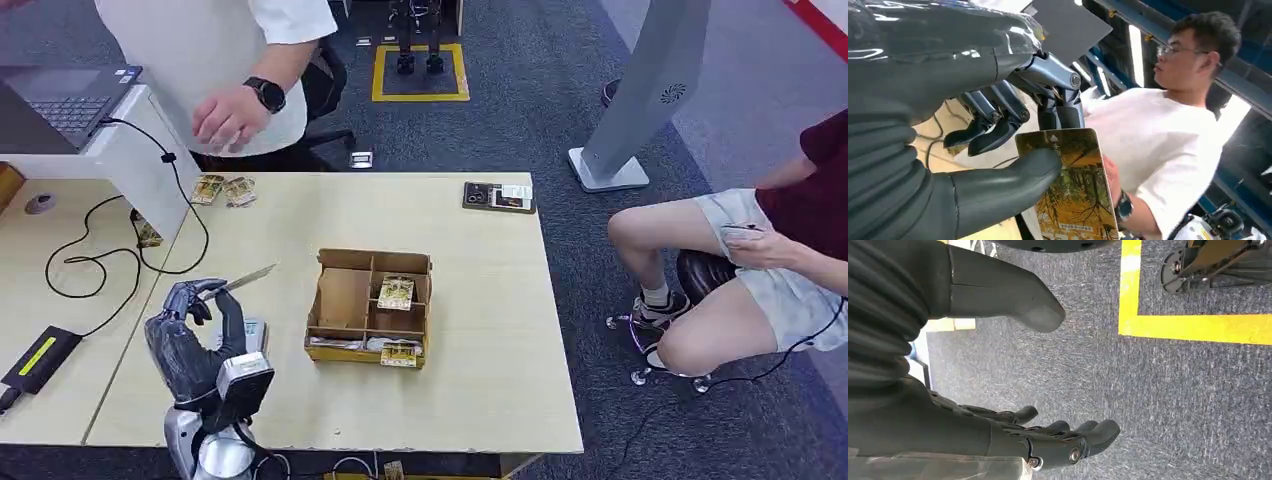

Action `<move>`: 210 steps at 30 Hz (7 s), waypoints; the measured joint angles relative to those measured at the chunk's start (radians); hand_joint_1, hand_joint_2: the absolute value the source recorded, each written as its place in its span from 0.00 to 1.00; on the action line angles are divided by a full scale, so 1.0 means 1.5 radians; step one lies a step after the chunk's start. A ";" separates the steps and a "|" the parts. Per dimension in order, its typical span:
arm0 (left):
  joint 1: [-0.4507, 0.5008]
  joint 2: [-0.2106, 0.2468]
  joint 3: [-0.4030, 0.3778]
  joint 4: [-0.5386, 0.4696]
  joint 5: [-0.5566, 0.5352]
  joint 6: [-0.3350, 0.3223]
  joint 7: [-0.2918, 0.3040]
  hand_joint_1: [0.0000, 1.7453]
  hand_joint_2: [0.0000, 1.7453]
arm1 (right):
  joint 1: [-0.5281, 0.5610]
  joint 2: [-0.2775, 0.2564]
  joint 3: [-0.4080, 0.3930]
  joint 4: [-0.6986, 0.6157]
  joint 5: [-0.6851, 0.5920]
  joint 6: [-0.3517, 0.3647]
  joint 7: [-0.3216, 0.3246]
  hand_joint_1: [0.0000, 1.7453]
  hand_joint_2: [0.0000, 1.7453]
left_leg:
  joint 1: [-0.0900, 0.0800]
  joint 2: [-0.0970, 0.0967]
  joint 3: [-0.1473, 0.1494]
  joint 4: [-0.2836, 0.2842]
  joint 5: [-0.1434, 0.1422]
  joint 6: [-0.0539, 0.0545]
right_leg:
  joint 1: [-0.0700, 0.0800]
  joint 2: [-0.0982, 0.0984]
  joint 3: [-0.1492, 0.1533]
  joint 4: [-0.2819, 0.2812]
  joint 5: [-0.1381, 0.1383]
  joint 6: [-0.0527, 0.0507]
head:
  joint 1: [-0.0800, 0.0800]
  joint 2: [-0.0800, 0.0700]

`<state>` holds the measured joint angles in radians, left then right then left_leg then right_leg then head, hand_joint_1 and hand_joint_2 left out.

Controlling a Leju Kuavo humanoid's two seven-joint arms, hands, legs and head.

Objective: Pass the card to the sensor for recognition and then transmit it.

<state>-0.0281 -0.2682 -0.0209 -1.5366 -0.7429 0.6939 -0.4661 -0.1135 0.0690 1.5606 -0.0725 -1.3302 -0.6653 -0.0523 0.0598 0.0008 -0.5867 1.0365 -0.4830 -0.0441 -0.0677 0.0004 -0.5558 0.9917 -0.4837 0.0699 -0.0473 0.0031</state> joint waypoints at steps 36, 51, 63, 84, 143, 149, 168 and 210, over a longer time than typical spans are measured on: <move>0.067 -0.011 0.192 0.017 -0.402 0.002 0.131 1.00 1.00 | -0.002 -0.015 0.000 -0.002 -0.006 0.011 -0.009 0.00 1.00 | 0.000 0.000 0.000 0.000 0.000 0.000 | 0.000 0.000 0.000 0.000 0.000 0.000 | 0.000 0.000; 0.127 0.039 0.076 0.061 -0.491 0.002 0.284 1.00 1.00 | -0.001 -0.016 0.000 -0.002 -0.030 0.012 -0.021 0.00 1.00 | 0.000 0.000 0.000 0.000 0.000 0.000 | 0.000 0.000 0.000 0.000 0.000 0.000 | 0.000 0.000; 0.134 0.069 0.030 0.079 -0.493 0.002 0.317 1.00 1.00 | 0.000 -0.016 0.000 -0.002 -0.036 0.011 -0.025 0.00 1.00 | 0.000 0.000 0.000 0.000 0.000 0.000 | 0.000 0.000 0.000 0.000 0.000 0.000 | 0.000 0.000; 0.073 0.079 0.025 0.079 -0.474 0.003 0.290 1.00 1.00 | -0.001 -0.015 0.000 -0.005 0.008 -0.007 -0.011 0.00 1.00 | 0.000 0.000 0.000 0.000 0.000 0.000 | 0.000 0.000 0.000 0.000 0.000 0.000 | 0.000 0.000; -0.039 0.128 -0.050 0.278 -0.443 0.004 0.348 1.00 1.00 | -0.005 -0.049 -0.116 -0.021 0.215 0.019 0.045 0.00 1.00 | 0.000 0.000 0.000 0.000 0.001 0.000 | 0.000 0.000 0.000 0.000 0.001 -0.001 | 0.001 0.000; -0.032 0.114 -0.019 0.248 -0.440 0.004 0.317 1.00 1.00 | -0.004 -0.056 -0.115 -0.016 0.209 0.019 0.042 0.00 1.00 | 0.000 0.000 0.000 0.000 0.001 0.000 | 0.000 0.000 0.000 0.000 0.001 -0.001 | 0.001 0.000; -0.022 0.151 -0.012 0.209 -0.519 0.004 0.508 1.00 1.00 | -0.005 -0.060 -0.093 -0.012 0.200 0.014 0.043 0.00 1.00 | 0.000 0.000 0.001 0.000 0.001 0.000 | 0.000 0.000 0.000 0.000 0.001 -0.001 | 0.001 0.000; -0.113 0.221 -0.104 0.425 -0.515 -0.075 0.512 1.00 1.00 | 0.049 -0.055 -0.985 -0.086 1.157 0.076 0.103 0.00 1.00 | 0.000 -0.002 0.007 -0.002 0.003 0.000 | 0.000 -0.003 0.008 0.000 0.001 -0.001 | 0.001 0.000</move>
<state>-0.1976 0.0633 -0.1770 -0.8984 -1.5148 0.5810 0.3021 -0.0398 -0.0130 0.0831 -0.2010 0.4059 -0.5516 0.1022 0.0591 -0.0019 -0.5764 1.0342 -0.4791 -0.0437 -0.0684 -0.0037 -0.5432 0.9916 -0.4826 0.0691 -0.0465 0.0031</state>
